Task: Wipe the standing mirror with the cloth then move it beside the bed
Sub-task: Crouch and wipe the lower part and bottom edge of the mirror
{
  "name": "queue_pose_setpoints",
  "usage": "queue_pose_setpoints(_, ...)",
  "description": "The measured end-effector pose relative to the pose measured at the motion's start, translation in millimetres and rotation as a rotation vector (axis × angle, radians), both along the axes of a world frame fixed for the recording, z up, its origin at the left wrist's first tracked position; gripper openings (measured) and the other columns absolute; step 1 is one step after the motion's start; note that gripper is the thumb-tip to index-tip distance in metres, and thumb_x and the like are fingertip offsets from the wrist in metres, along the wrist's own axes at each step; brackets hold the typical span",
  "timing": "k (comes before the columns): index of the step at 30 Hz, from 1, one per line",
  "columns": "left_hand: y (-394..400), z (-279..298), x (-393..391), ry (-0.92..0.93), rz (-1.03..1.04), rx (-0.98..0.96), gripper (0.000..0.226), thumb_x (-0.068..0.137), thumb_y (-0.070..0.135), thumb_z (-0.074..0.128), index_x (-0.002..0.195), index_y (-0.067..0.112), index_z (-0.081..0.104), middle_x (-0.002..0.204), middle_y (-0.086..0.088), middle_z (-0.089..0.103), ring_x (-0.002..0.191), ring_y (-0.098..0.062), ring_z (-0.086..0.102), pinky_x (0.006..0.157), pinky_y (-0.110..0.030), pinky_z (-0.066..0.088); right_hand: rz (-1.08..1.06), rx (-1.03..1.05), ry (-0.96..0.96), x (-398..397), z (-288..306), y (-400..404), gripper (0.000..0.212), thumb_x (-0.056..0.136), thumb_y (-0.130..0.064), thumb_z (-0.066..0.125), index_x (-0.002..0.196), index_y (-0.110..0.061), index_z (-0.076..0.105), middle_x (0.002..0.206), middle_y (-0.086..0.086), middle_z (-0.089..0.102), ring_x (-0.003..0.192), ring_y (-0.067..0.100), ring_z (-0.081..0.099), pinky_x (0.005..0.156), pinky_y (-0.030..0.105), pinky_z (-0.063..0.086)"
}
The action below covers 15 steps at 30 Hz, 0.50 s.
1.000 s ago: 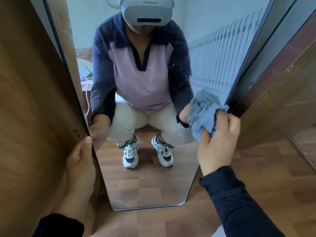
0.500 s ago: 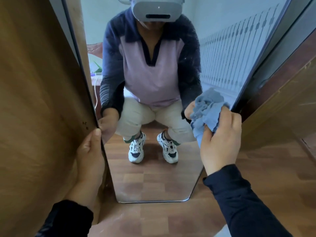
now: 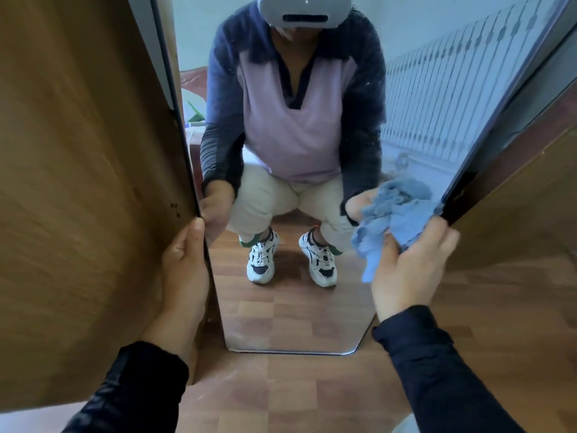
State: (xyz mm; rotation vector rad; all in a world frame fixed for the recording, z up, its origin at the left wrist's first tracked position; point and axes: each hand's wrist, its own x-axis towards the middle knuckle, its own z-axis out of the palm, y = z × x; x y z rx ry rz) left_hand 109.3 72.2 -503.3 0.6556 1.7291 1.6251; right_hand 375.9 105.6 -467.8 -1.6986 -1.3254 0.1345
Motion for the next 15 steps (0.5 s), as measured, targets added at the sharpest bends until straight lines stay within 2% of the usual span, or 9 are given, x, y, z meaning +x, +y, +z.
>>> queue_pose_setpoints(1,1,0,1,-0.004,0.001,0.008,0.023,0.083,0.063,0.055,0.094,0.053,0.072,0.105,0.023,0.073,0.109,0.000,0.065,0.104,-0.039,0.050,0.059,-0.035,-0.029,-10,-7,-5,0.046,0.083,-0.005,0.072,0.117,-0.015,0.042,0.122,0.016,0.043,0.094,0.033,0.054,0.072,0.031,0.043)
queue_pose_setpoints(4,0,0,2,-0.012,0.009,0.018,0.025,0.082,0.064,0.055,0.095,0.052,0.072,0.107,0.020,0.073,0.110,-0.003,0.066,0.104,-0.042,0.050,0.313,-0.177,-0.256,-34,-34,-23,0.057,0.078,-0.003,0.074,0.120,-0.026,0.044,0.118,0.000,0.040,0.089,0.030,0.059,0.069,0.044,0.055)
queue_pose_setpoints(5,0,0,3,-0.006,0.011,0.022,0.023,0.082,0.064,0.054,0.094,0.053,0.072,0.105,0.020,0.073,0.110,-0.004,0.066,0.103,-0.043,0.050,0.341,-0.187,-0.286,-34,-40,-26,0.059,0.076,-0.001,0.073,0.120,-0.029,0.044,0.117,-0.002,0.039,0.087,0.028,0.059,0.066,0.044,0.055)
queue_pose_setpoints(7,-2,0,3,0.007,0.013,0.028,0.020,0.086,0.061,0.054,0.092,0.055,0.072,0.102,0.020,0.074,0.108,-0.005,0.067,0.102,-0.043,0.051,0.282,-0.151,-0.222,-26,-39,-24,0.059,0.076,0.003,0.073,0.119,-0.027,0.045,0.118,0.000,0.042,0.086,0.029,0.061,0.066,0.038,0.054)
queue_pose_setpoints(9,-3,-1,2,0.011,0.010,0.028,0.018,0.089,0.057,0.054,0.091,0.054,0.072,0.100,0.021,0.074,0.108,-0.006,0.067,0.101,-0.041,0.051,0.111,-0.122,-0.094,-12,-31,-17,0.051,0.080,0.002,0.073,0.120,-0.018,0.047,0.122,0.008,0.045,0.087,0.036,0.062,0.067,0.032,0.046)
queue_pose_setpoints(12,-1,1,2,-0.001,0.009,0.048,0.020,0.092,0.053,0.054,0.094,0.049,0.073,0.102,0.018,0.074,0.110,-0.007,0.066,0.101,-0.039,0.051,-0.134,-0.161,0.076,11,-21,-5,0.045,0.088,-0.005,0.069,0.126,-0.010,0.045,0.128,0.014,0.044,0.090,0.040,0.060,0.068,0.033,0.039)
queue_pose_setpoints(15,0,3,9,-0.029,0.054,0.050,0.018,0.099,0.042,0.053,0.100,0.037,0.071,0.104,0.020,0.070,0.103,0.005,0.064,0.096,-0.027,0.049,-0.137,-0.230,0.041,1,-25,-10,0.047,0.087,-0.004,0.069,0.127,-0.007,0.044,0.127,0.015,0.043,0.086,0.039,0.059,0.066,0.034,0.040)
